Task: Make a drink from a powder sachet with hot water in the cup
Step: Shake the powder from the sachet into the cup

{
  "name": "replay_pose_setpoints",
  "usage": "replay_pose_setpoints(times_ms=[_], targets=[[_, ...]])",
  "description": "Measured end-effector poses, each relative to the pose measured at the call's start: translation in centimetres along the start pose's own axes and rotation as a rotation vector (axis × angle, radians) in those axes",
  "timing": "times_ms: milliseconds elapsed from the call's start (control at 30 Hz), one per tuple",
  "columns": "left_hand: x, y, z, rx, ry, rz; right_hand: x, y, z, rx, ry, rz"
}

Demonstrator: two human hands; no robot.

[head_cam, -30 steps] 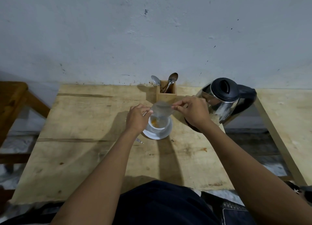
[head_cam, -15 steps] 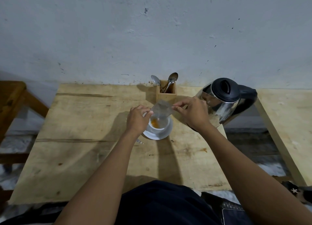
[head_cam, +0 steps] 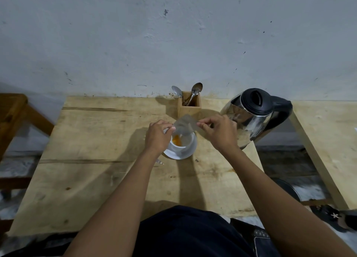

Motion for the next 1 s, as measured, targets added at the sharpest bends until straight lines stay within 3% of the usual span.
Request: replay_pose_setpoints(times_ms=[200, 700, 1000], targets=[[-0.3, -0.4, -0.3, 0.002, -0.032, 0.050, 0.8, 0.1, 1.2, 0.049, -0.088, -0.191], [-0.9, 0.0, -0.1, -0.003, -0.005, 0.076, 0.0, -1.2, 0.8, -0.010, 0.001, -0.128], [-0.8, -0.2, 0.3, 0.004, -0.016, 0.068, 1.3, -0.3, 0.8, 0.056, -0.056, -0.271]])
Point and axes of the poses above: each hand's wrist, its own z-axis away from the middle knuckle, its own x-axis out of the palm, y = z × x, the point moved 6 cm from there along -z, towards the middle knuckle, and after that the axes turned 4 degrees about z, right-handed, at the moved point
